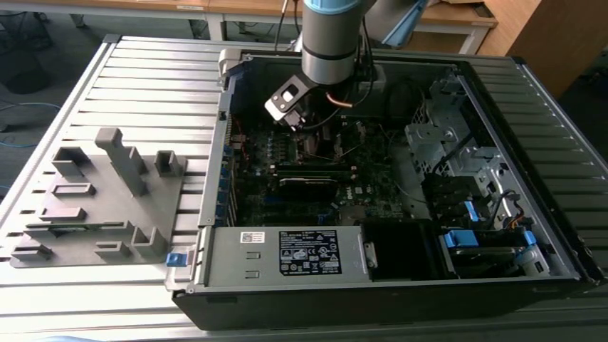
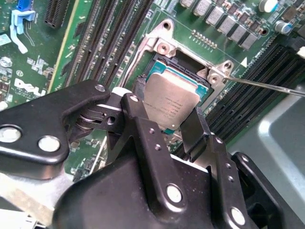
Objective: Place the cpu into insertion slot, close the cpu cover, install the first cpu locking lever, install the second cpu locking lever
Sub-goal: 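Place the cpu into insertion slot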
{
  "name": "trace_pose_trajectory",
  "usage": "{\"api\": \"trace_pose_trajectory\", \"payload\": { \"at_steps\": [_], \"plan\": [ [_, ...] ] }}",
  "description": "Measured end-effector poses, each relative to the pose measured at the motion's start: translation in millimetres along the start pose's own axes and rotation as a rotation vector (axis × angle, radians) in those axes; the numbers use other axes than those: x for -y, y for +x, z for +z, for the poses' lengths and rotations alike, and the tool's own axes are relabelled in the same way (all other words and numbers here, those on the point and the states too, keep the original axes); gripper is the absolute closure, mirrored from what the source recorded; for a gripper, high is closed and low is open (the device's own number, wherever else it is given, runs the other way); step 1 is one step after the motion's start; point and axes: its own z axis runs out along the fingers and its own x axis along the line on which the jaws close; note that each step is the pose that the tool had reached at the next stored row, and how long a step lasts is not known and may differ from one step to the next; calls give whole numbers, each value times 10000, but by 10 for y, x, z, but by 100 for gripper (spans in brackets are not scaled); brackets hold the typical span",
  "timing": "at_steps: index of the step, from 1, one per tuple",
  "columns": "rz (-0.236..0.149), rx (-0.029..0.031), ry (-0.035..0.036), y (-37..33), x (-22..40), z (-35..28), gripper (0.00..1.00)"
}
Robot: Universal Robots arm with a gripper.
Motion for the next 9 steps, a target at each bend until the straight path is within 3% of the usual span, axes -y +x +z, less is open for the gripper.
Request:
{"api": "trace_pose_trajectory", "payload": {
  "at_steps": [9],
  "plan": [
    [37,-1,-4,1,2,33,46]
  ]
}}
